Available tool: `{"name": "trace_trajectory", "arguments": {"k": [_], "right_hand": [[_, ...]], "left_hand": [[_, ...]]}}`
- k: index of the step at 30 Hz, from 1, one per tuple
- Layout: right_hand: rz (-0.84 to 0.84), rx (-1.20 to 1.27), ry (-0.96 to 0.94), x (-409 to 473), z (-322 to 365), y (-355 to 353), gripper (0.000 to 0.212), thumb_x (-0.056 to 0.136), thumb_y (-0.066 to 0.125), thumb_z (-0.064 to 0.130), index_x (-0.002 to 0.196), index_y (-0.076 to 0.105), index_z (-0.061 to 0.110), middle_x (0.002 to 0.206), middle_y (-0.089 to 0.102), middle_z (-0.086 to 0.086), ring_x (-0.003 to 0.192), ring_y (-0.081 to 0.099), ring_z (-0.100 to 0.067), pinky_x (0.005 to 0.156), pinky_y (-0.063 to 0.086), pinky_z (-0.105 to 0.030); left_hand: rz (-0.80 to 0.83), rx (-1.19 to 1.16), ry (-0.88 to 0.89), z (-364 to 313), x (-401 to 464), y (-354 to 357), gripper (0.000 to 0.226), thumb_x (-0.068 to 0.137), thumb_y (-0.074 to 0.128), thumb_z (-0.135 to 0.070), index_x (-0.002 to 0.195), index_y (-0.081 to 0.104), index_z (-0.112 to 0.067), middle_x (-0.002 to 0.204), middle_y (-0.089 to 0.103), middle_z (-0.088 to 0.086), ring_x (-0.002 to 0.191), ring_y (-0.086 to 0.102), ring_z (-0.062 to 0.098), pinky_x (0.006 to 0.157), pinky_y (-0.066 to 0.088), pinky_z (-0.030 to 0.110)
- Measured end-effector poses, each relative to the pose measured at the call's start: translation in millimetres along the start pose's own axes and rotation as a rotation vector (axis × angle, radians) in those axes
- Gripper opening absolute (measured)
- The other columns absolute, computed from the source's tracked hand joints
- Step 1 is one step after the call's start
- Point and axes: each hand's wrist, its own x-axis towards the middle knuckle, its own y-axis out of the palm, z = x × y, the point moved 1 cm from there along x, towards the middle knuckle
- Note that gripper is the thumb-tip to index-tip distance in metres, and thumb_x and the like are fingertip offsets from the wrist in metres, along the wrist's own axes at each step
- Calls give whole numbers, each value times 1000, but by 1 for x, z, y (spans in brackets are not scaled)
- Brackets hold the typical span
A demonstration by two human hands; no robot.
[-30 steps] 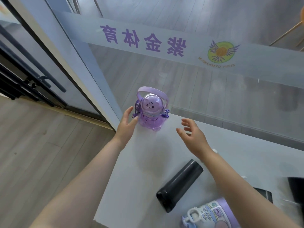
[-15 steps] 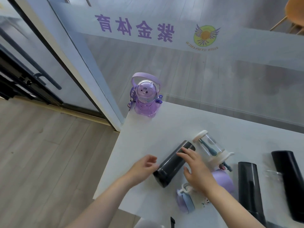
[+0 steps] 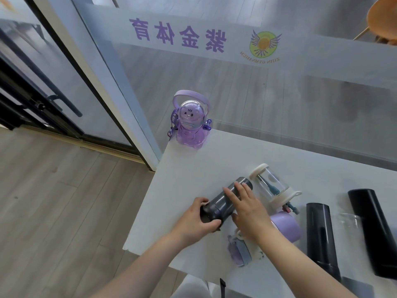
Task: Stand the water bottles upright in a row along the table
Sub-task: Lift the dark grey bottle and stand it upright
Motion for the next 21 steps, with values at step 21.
{"name": "trace_trajectory", "arguments": {"k": [21], "right_hand": [[-62,750,389,32,-1,-23,44,88,68,28,127,47,25,105,62,6,80,56,19,66,36,3]], "left_hand": [[-35,701,-93,39,55,-54,85,84,58,-58,151,13,-31,161,4,1,147,2,24,117,14,45]]}}
